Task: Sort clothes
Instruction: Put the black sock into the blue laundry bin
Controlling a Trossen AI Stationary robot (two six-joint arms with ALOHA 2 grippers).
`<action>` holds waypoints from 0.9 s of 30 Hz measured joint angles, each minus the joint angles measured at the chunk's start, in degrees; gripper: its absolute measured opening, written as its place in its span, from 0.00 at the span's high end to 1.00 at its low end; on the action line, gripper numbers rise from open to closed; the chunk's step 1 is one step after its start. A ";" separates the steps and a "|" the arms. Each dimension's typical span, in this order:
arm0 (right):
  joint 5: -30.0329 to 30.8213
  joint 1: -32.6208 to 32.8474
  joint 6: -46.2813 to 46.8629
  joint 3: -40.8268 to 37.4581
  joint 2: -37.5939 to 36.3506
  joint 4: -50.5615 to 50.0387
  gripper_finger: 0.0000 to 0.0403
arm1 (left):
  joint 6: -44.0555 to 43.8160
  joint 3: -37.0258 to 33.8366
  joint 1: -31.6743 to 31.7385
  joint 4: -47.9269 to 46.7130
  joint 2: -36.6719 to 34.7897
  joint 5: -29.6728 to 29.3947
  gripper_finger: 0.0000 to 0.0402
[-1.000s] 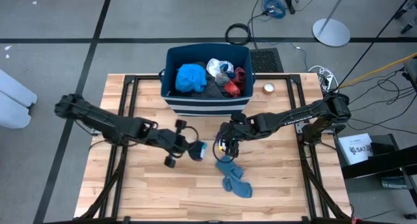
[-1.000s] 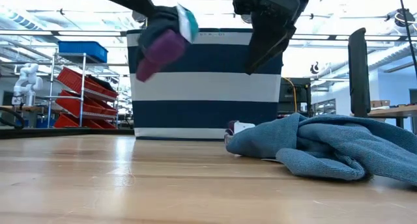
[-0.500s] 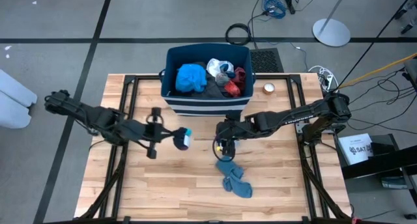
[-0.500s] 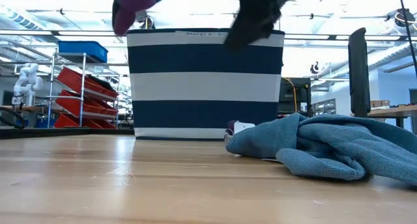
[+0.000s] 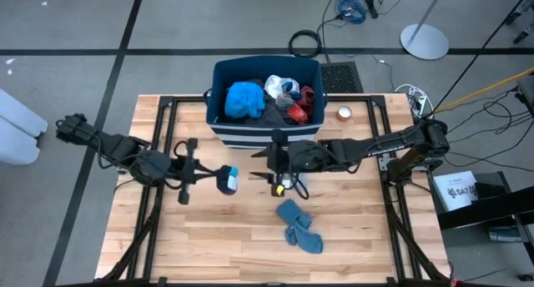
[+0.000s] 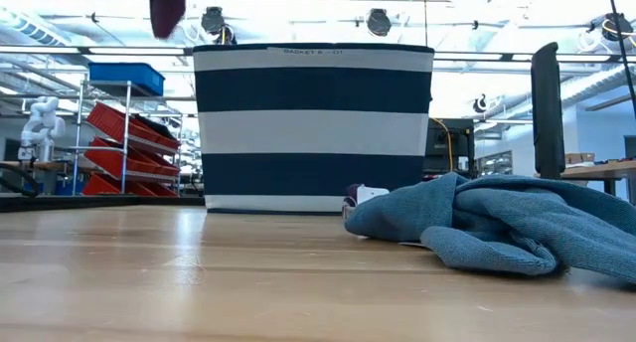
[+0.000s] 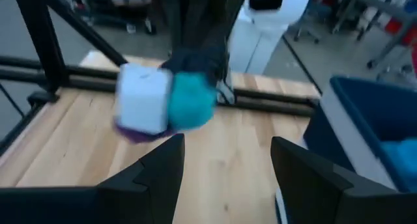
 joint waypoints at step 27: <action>-18.03 0.07 1.11 -0.09 7.57 13.58 0.47 | 6.52 0.00 -0.76 10.63 6.81 3.61 1.00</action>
